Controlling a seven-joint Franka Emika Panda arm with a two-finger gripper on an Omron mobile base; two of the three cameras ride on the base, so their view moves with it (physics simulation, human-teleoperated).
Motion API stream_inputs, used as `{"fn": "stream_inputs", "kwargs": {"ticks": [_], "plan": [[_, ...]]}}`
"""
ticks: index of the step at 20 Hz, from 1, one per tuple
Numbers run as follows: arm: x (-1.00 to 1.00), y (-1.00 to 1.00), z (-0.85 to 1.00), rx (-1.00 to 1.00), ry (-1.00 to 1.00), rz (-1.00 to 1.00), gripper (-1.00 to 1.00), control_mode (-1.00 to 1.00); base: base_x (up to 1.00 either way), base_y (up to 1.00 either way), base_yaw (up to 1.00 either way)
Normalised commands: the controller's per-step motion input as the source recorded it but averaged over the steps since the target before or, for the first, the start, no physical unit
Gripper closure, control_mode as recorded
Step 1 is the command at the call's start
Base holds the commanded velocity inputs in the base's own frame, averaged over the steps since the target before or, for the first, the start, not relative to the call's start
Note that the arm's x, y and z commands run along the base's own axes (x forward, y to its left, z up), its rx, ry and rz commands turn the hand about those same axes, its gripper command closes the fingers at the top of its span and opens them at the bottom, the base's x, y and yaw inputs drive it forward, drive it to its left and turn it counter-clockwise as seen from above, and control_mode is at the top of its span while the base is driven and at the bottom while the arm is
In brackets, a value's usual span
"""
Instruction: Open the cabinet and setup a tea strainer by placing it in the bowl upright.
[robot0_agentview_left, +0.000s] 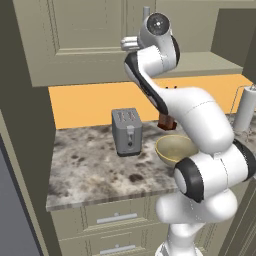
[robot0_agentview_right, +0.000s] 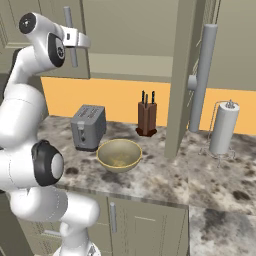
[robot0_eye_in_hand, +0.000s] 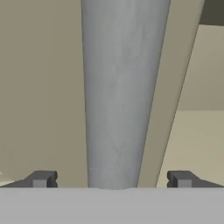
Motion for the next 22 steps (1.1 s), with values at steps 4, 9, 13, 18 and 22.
{"fn": "stream_inputs", "kwargs": {"ticks": [4, 9, 13, 18, 22], "plan": [[0.26, 0.0, -0.04, -0.01, 0.01, 0.0, -1.0, -1.0, 0.0, 0.0, 0.0], [0.16, 0.0, 0.0, 0.0, 0.0, 0.0, 1.0, -1.0, 0.0, 0.0, 0.0], [0.11, 0.0, 0.0, 0.0, 0.0, 0.0, 1.0, -1.0, 0.0, 0.0, 0.0], [0.02, 0.04, 0.0, 0.0, 0.01, -0.01, 1.0, -1.0, 0.0, 0.0, 0.0], [-0.2, 0.16, 0.0, -0.04, 0.04, -0.12, 1.0, -1.0, 0.0, 0.0, 0.0]]}}
